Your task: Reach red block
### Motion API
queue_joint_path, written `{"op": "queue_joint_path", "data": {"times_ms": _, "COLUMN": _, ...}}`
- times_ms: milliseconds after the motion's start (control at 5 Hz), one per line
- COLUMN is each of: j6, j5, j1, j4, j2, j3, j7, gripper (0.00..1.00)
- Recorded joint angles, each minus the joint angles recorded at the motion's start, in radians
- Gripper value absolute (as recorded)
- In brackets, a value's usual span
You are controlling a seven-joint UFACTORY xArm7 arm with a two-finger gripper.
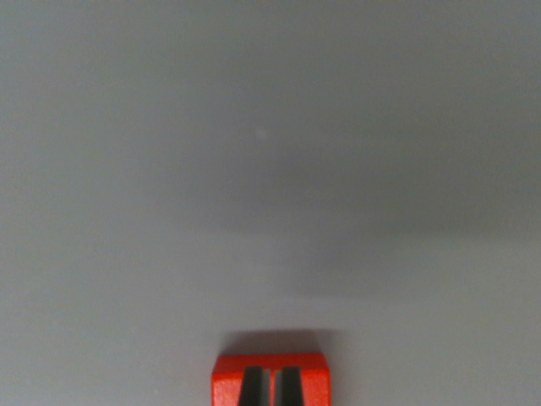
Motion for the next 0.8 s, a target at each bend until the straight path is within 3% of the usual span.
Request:
{"op": "queue_joint_path", "data": {"times_ms": 200, "j6": -0.034, "j5": -0.0028, "j1": 0.0004, "j4": -0.032, "j2": 0.003, "j3": 0.000, "j7": 0.001, "gripper": 0.00}}
{"op": "queue_joint_path", "data": {"times_ms": 800, "j6": -0.063, "j5": -0.0052, "j1": 0.0008, "j4": -0.060, "j2": 0.005, "j3": 0.000, "j7": 0.001, "gripper": 0.00}}
